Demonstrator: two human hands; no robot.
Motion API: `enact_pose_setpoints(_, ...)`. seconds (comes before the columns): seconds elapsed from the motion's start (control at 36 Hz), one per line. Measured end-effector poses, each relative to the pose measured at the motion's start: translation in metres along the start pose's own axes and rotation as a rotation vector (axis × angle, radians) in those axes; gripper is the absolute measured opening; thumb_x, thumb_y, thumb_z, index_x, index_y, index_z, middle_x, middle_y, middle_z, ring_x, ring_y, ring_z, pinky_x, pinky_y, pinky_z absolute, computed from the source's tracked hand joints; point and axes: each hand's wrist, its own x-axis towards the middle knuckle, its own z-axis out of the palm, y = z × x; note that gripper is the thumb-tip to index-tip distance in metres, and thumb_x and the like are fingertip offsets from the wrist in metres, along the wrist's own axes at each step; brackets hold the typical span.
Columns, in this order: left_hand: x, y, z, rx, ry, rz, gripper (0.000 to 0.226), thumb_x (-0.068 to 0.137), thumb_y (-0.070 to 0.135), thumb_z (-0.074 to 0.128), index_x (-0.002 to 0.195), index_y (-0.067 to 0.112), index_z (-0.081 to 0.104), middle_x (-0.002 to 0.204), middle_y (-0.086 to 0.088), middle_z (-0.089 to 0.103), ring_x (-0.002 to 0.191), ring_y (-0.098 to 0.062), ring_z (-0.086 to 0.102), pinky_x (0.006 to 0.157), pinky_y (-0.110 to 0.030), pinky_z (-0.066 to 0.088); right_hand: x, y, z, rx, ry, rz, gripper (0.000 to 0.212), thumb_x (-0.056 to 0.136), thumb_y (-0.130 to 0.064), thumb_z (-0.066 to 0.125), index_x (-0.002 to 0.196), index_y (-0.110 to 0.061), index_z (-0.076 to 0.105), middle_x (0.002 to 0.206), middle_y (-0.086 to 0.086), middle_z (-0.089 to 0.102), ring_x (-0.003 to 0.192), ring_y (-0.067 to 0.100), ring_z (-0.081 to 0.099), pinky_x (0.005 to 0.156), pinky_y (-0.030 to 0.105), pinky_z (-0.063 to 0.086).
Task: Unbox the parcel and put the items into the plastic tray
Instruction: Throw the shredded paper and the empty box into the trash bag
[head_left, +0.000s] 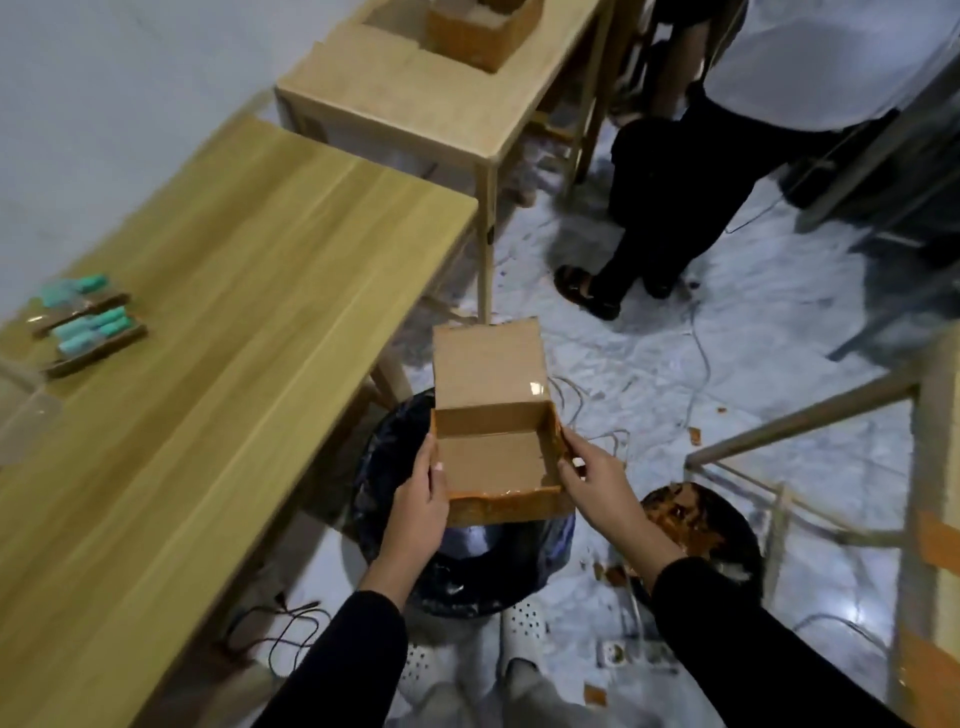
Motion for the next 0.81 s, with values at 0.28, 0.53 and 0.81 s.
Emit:
enact_pose_setpoints(0.28,0.019,-0.039,0.005,0.199,-0.037,-0.169,0.059,0.099,0.042,0.028,0.150,0.017,0.012,0.156,-0.005,0.019,0.143,-0.023,0.021,0.112,-0.036,0.023,0.019,0.025,0.047,-0.194,-0.293,0.053,0.054,0.095,-0.030,0.043,0.145,-0.016,0.027,0.140,0.013,0.044,0.121,0.028,0.048,0.097,0.035,0.042)
enact_pose_setpoints(0.53,0.008,-0.053,0.005,0.368,-0.066,-0.135,0.059,0.099,0.041,0.031,0.148,0.010,0.021,0.156,-0.009,0.017,0.145,-0.023,0.015,0.116,-0.034,0.016,0.003,0.012,0.064,-0.266,-0.322,0.067,0.057,0.094,-0.028,0.047,0.143,-0.007,0.028,0.141,0.015,0.042,0.130,0.027,0.040,0.105,0.034,0.036)
enact_pose_setpoints(0.81,0.004,0.002,-0.055,0.387,-0.035,0.191,0.057,0.099,0.041,0.033,0.148,0.015,0.022,0.156,-0.001,0.019,0.144,-0.014,0.015,0.116,-0.030,0.017,0.002,-0.092,0.052,-0.234,-0.172,-0.039,0.056,0.095,-0.028,0.046,0.144,-0.009,0.026,0.149,0.010,0.032,0.136,0.023,0.033,0.109,0.028,0.028)
